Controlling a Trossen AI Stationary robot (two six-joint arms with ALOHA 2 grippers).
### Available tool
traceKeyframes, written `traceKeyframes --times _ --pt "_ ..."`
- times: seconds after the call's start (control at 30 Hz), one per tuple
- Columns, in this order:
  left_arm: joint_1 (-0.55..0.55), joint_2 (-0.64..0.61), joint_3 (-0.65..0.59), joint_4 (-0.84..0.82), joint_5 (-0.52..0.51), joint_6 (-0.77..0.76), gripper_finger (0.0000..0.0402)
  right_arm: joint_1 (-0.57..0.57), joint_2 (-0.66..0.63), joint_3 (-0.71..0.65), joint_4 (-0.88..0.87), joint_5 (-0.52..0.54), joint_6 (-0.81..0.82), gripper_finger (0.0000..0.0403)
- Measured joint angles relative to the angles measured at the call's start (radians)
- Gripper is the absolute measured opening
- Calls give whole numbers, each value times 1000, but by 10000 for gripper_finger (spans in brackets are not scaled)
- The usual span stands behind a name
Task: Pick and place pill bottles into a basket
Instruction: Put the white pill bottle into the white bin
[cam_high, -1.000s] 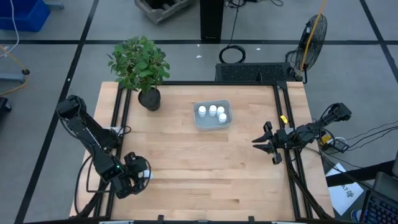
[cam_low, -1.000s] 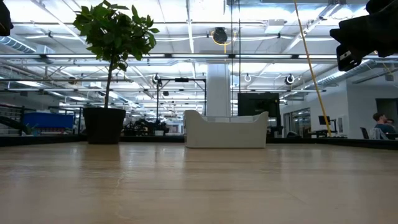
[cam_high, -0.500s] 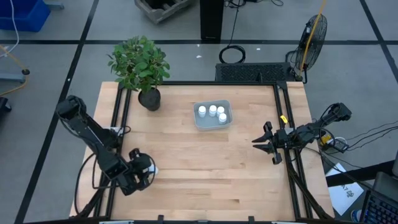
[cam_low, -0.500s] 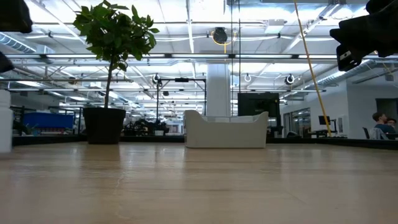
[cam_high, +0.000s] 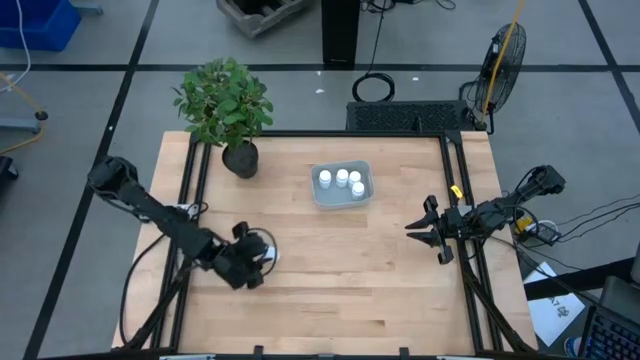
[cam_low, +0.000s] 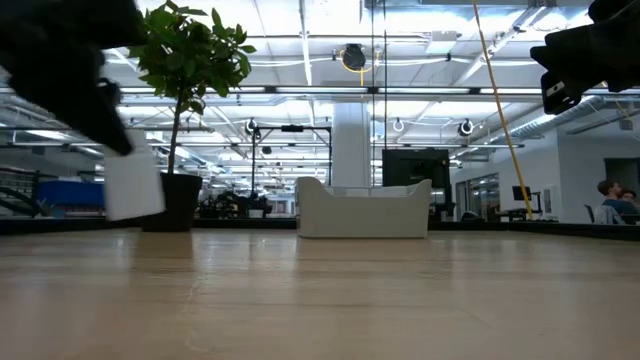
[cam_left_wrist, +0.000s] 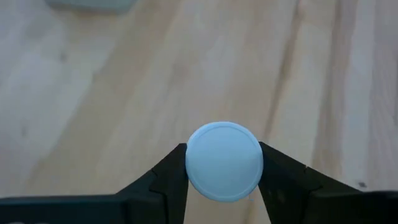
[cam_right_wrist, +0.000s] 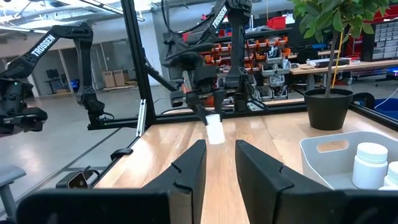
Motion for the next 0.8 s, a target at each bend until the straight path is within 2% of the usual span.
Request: traceKeyframes --times 0.23,0.43,0.6,0.8 --pt "168 0 0 190 23 229 195 0 0 0 0 0 0 79" --pt "318 0 0 370 46 375 165 0 0 0 0 0 0 79" --pt "461 0 0 488 151 462 164 0 0 0 0 0 0 78" --pt "619 -1 0 602 302 510 196 0 0 0 0 0 0 79"
